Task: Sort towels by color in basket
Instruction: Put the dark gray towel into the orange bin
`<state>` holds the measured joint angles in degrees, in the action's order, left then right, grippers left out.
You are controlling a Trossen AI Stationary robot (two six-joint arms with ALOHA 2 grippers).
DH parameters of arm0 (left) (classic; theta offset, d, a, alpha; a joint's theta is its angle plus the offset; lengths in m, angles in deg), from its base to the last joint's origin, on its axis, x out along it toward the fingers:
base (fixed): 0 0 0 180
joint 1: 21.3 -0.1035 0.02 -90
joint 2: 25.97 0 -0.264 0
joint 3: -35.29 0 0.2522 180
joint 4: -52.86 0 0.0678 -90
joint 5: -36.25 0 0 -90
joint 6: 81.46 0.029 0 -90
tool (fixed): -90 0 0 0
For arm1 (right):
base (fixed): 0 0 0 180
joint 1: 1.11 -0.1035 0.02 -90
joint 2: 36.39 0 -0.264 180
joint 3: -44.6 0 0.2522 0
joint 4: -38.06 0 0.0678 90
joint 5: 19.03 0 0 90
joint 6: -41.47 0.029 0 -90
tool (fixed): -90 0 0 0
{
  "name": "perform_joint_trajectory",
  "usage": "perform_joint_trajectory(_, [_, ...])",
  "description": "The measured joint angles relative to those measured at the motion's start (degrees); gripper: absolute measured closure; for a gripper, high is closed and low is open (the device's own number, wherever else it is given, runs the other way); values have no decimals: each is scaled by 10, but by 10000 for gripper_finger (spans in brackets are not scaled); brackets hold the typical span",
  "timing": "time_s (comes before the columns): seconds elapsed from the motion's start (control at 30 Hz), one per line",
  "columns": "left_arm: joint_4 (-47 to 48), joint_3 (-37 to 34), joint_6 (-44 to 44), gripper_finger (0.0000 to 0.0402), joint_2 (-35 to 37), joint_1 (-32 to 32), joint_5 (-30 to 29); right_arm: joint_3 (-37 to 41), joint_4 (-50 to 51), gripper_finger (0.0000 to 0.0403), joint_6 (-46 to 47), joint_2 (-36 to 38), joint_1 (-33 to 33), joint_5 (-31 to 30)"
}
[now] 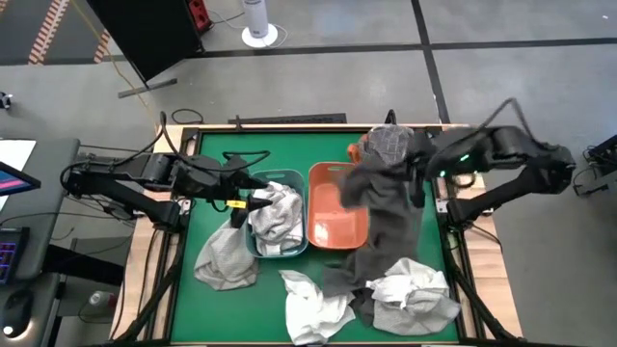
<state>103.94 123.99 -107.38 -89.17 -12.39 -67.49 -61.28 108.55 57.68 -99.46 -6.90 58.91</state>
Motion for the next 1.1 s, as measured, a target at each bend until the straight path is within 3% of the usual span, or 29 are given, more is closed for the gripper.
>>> perform_joint_trajectory(0.17, [-23,0,3,156,0,0,0,-44,-178,379,-112,1,-2,4])
perform_joint_trajectory(0.6, [-52,0,21,156,0,-2,14,-91,-495,378,-284,-9,16,45])
perform_joint_trajectory(0.83, [-52,0,20,156,0,-3,-12,-91,-563,378,-297,-64,50,51])
perform_joint_trajectory(1.1, [-31,0,-7,156,0,-3,-31,-91,-647,377,-248,-110,82,150])
